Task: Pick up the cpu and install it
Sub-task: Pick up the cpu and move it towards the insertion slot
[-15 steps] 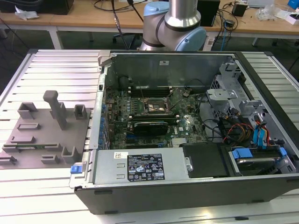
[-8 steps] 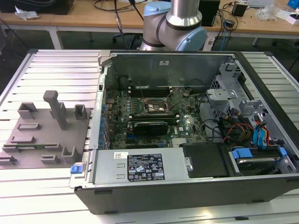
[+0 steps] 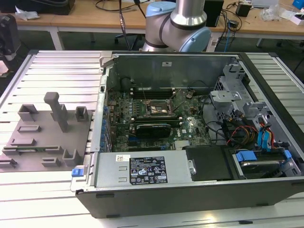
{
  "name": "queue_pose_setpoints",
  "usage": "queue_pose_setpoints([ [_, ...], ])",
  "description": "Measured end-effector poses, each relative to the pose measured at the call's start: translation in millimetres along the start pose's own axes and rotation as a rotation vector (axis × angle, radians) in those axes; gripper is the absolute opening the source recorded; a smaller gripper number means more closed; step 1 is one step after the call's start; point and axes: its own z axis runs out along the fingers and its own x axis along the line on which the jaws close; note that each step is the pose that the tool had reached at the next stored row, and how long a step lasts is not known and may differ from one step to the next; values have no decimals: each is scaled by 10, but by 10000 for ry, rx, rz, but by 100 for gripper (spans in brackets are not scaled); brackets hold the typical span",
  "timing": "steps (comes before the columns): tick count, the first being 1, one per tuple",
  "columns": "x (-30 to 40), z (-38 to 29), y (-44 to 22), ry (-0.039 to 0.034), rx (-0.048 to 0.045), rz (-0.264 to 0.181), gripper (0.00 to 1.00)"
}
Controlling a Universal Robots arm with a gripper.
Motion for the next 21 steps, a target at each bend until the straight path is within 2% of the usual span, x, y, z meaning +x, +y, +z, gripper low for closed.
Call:
queue_pose_setpoints([
  [1,-42,1,2,-1,-1,0,55],
  [9,-244,1,8,-1,0,0,55],
  [21,-656,3,22,0,-1,-1,55],
])
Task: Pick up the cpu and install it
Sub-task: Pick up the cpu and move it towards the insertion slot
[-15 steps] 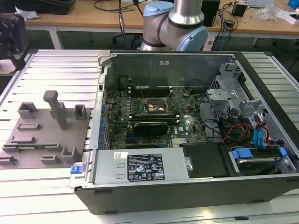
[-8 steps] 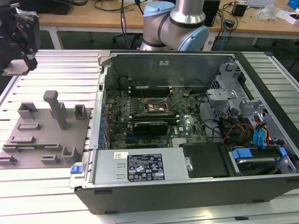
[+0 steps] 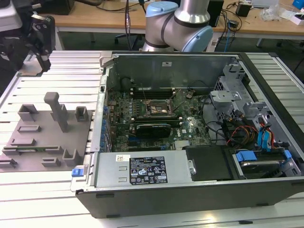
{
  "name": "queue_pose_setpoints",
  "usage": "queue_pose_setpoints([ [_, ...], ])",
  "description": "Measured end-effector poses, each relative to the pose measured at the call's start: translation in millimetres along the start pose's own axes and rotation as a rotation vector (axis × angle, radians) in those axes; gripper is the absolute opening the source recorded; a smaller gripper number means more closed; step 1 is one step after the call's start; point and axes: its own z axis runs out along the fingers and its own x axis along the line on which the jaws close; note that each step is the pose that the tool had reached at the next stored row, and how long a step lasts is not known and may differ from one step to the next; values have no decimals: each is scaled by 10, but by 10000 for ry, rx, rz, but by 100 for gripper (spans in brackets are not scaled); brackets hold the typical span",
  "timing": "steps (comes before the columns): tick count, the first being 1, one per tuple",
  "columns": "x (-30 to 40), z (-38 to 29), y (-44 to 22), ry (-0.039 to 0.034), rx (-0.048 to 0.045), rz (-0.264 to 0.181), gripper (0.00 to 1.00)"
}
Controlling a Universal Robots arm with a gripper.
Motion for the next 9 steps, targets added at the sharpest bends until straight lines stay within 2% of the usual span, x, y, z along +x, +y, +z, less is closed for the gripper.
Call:
queue_pose_setpoints([
  [2,-58,0,2,0,1,0,55],
  [4,-144,1,5,0,0,1,55],
  [8,-239,1,8,0,0,0,55],
  [9,-287,1,9,0,1,-1,55],
])
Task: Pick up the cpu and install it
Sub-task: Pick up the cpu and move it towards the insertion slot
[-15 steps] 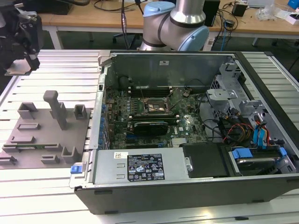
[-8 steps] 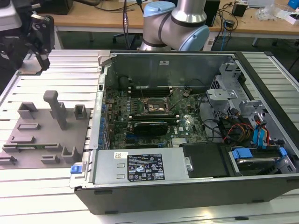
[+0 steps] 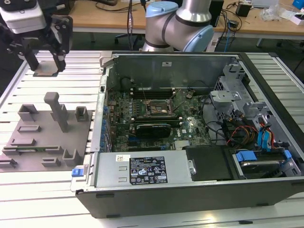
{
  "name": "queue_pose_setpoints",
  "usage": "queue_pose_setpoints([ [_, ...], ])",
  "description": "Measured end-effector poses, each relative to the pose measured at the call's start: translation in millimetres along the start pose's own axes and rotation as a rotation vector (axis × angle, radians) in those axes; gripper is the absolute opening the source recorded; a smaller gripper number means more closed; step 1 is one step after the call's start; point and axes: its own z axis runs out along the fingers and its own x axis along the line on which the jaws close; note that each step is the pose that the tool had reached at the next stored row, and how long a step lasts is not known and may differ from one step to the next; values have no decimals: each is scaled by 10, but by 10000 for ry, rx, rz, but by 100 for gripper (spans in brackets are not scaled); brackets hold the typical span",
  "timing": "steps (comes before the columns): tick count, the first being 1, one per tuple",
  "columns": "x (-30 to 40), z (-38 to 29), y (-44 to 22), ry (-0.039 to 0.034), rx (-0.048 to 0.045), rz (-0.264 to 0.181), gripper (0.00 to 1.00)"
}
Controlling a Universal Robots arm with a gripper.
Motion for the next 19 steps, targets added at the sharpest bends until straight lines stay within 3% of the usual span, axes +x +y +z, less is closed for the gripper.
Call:
queue_pose_setpoints([
  [3,-101,1,4,-1,-1,1,55],
  [4,-211,1,7,0,-1,1,55],
  [8,-372,2,13,0,-1,2,55],
  [11,-562,3,20,0,0,1,55],
  [19,-834,4,30,0,0,0,55],
])
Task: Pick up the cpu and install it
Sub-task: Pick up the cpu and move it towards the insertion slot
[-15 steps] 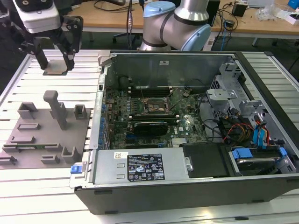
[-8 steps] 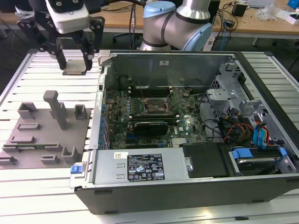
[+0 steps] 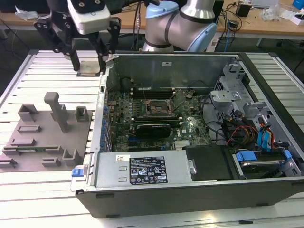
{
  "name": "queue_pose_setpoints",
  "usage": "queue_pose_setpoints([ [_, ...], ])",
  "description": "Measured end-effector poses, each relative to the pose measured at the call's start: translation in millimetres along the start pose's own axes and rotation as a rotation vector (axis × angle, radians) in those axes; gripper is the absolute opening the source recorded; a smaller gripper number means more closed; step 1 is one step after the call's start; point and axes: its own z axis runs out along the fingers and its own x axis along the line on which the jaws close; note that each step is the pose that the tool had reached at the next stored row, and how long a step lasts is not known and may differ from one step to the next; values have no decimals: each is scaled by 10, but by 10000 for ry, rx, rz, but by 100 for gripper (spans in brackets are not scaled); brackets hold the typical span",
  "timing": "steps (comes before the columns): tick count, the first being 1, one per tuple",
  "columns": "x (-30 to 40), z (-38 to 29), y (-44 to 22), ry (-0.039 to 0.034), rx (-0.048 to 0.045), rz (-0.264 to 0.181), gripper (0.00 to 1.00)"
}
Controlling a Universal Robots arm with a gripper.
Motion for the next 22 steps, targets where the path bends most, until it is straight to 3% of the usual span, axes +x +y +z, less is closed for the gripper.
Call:
queue_pose_setpoints([
  [5,-147,1,5,0,0,1,55],
  [6,-201,1,8,0,0,1,55],
  [7,-300,2,11,-1,0,1,55],
  [8,-338,2,12,0,0,1,55],
  [22,-720,4,26,0,-1,1,55],
])
